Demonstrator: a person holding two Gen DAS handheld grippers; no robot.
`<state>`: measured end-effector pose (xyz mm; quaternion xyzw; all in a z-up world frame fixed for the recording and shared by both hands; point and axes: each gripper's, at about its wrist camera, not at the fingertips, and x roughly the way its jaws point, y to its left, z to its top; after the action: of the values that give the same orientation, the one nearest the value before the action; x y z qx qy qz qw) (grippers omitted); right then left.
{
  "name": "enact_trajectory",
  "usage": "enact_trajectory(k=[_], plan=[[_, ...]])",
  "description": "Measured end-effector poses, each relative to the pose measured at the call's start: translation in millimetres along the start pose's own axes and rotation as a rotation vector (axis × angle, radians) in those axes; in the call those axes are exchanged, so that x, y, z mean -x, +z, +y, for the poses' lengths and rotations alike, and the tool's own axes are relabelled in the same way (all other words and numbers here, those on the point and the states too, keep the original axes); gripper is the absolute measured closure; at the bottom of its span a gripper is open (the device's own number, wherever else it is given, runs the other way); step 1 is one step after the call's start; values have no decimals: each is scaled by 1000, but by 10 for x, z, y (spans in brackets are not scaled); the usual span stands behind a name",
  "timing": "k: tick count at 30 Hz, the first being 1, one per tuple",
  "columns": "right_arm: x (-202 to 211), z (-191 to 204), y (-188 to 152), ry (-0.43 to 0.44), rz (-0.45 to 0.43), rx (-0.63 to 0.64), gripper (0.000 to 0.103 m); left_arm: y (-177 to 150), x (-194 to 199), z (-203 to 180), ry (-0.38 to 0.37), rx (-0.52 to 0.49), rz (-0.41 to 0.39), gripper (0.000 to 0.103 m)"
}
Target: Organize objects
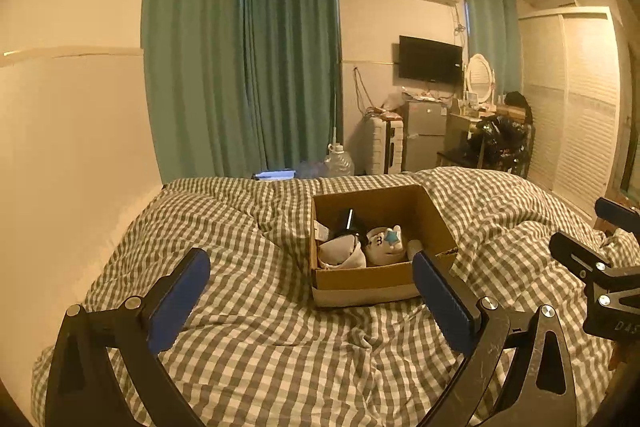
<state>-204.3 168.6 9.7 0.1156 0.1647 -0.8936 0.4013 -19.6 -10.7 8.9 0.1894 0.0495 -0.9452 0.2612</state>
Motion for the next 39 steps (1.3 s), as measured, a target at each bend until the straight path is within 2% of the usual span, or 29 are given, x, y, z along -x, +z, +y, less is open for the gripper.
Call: enact_trajectory(k=[39], plan=[[-23,-26,-81,6,32,-19,1,-104,-73,-5,-34,-8,37,0]])
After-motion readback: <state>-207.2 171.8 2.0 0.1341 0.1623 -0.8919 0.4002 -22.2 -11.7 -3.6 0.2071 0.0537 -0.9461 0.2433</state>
